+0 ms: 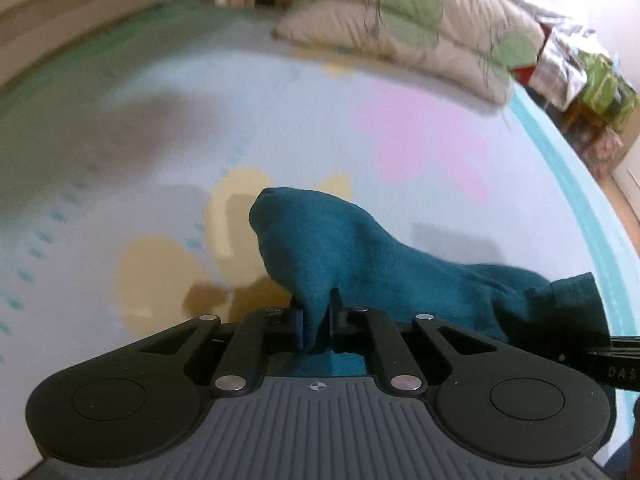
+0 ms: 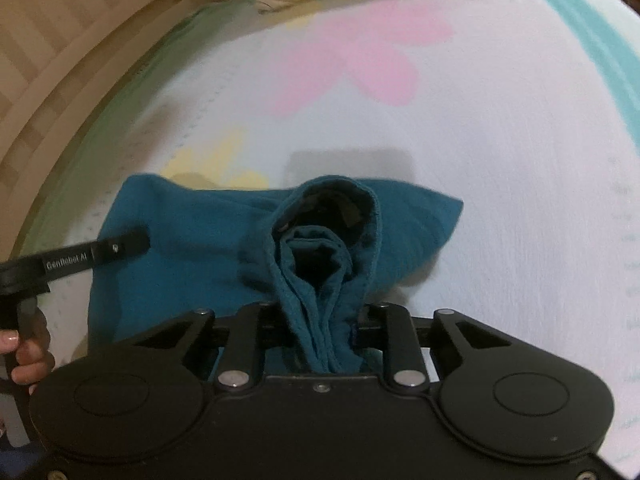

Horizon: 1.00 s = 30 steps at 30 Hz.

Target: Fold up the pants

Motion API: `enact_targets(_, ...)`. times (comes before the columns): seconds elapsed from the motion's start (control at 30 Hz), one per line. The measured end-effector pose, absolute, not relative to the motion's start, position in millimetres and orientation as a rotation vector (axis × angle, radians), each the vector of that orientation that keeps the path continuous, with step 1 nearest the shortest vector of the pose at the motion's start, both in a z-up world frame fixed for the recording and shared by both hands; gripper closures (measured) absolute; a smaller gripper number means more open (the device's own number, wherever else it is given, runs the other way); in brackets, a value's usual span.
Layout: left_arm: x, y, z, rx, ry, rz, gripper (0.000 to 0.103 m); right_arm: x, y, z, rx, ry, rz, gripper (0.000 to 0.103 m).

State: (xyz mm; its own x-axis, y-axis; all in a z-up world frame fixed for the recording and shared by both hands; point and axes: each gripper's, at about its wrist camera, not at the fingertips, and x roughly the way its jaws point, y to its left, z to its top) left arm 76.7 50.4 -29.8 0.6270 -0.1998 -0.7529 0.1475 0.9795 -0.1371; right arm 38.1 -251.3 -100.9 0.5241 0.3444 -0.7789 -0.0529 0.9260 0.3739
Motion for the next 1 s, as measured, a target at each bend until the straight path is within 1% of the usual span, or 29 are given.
enact_targets(0.3, 99, 106, 8, -0.082, 0.707, 0.057, 0.093, 124, -181, -63, 0.238, 0.910, 0.395, 0.072)
enact_targets(0.37, 109, 111, 6, -0.070, 0.711, 0.093, 0.093, 147, -169, -64, 0.233, 0.915, 0.413, 0.072)
enact_targets(0.47, 128, 119, -9, -0.062, 0.782, 0.119, 0.092, 175, -153, -78, 0.198, 0.943, 0.414, 0.071)
enact_targets(0.53, 140, 123, -24, -0.063, 0.845, 0.135, 0.090, 185, -145, -90, 0.164, 0.977, 0.410, 0.068)
enact_targets(0.57, 147, 126, -31, -0.072, 0.876, 0.144, 0.088, 189, -145, -96, 0.149, 0.995, 0.402, 0.063)
enact_targets(0.6, 151, 129, -38, -0.090, 0.904, 0.158, 0.085, 192, -145, -103, 0.136, 1.013, 0.386, 0.054)
enact_targets(0.67, 154, 139, -46, -0.154, 0.946, 0.200, 0.082, 199, -151, -112, 0.146, 1.043, 0.355, 0.042)
enact_targets(0.73, 151, 152, -47, -0.260, 0.966, 0.244, 0.082, 202, -165, -114, 0.199, 1.062, 0.335, 0.040)
enact_targets(0.83, 139, 169, -35, -0.380, 0.934, 0.304, 0.082, 200, -185, -108, 0.293, 1.052, 0.330, 0.040)
enact_targets(1.0, 122, 160, -19, -0.334, 0.890, 0.358, 0.082, 173, -201, -79, 0.316, 0.951, 0.307, 0.040)
